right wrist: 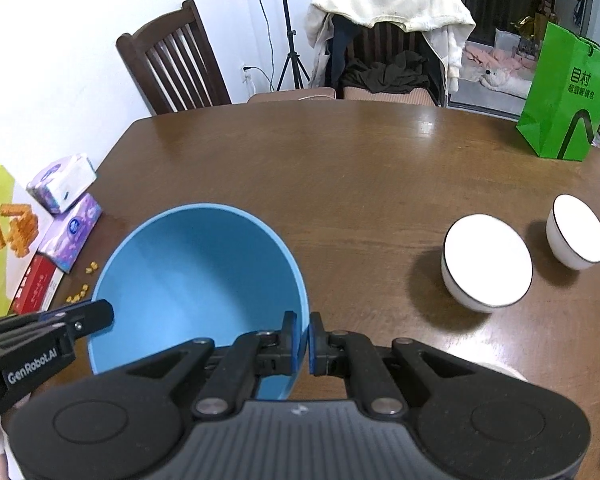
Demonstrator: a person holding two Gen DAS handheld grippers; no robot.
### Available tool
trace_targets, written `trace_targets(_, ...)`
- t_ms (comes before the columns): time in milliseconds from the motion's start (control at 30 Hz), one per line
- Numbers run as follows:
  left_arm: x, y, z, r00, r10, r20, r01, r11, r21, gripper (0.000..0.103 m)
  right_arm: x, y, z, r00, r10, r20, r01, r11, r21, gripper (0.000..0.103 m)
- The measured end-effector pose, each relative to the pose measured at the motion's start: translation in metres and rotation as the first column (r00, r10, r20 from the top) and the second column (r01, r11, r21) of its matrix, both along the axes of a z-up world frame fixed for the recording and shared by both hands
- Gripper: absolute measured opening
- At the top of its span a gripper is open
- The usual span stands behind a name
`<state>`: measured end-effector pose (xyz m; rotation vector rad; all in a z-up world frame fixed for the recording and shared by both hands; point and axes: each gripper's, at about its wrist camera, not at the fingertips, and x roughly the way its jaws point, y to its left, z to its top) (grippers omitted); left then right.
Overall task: Organize plates and bowls
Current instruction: 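Lift the held blue bowl with both grippers toward the plate stack, then lower the blue bowl onto the table beside the plates and open both grippers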
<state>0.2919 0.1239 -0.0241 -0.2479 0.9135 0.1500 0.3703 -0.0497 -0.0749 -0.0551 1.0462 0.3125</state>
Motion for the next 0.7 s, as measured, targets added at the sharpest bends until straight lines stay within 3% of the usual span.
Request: trace_targets(700, -0.074, 0.031, -0.023, 0.999, -0.018, -0.033, 0.018, 1.0, 0.005, 0.005, -0.083, 0.033, -0.026, 0.999, 0.002, -0.047, -0.003, 1.0, -0.03, 0.006)
